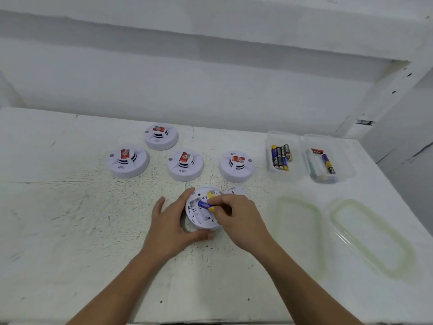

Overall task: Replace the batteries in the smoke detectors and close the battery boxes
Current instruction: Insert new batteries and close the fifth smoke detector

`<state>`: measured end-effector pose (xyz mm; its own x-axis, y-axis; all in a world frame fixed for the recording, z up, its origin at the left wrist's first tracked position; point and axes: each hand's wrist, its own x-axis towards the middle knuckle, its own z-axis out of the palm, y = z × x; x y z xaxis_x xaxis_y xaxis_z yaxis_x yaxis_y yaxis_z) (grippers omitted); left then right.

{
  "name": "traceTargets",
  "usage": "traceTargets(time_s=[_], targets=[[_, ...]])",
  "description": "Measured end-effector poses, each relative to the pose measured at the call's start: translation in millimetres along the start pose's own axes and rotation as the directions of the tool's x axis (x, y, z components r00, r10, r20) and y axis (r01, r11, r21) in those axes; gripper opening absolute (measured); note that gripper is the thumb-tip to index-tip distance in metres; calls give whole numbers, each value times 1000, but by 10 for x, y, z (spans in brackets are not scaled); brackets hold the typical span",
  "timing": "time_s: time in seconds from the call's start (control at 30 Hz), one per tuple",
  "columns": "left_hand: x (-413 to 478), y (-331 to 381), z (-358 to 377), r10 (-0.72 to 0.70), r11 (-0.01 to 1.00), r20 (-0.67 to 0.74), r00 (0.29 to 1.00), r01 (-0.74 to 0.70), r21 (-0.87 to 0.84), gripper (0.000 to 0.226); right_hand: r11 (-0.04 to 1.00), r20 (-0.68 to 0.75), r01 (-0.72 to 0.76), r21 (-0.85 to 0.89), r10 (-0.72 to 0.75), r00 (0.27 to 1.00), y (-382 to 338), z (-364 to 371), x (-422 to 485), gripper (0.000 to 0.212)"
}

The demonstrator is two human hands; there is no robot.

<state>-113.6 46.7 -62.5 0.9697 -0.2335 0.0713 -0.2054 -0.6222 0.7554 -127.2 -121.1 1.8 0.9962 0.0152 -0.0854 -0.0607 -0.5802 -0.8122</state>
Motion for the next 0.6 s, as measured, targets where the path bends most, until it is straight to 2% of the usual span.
traceTargets(time_s=[0.1, 0.27, 0.4, 0.47, 0.6], targets=[[8, -9, -22, 10, 1000, 22, 1000, -9, -19, 106, 998, -18, 40, -54, -41, 999, -33, 36, -28, 27], [12, 5, -142, 46, 996, 122, 991, -36, -84, 87, 979, -16, 146, -141, -150, 989, -43, 100, -68, 26], [36, -30, -211, 45, 995, 192, 980, -27, -94, 90, 921, 105, 309, -238, -292, 951, -60, 135, -98, 20], [58, -70, -221, 54, 996, 216, 975, -35, -87, 91, 906, 136, 334, -261, -308, 942, -54, 126, -116, 19], [92, -148, -245, 59, 996, 235, 970, -41, -83, 83, 916, 143, 292, -275, -261, 955, -10, 113, -93, 21]])
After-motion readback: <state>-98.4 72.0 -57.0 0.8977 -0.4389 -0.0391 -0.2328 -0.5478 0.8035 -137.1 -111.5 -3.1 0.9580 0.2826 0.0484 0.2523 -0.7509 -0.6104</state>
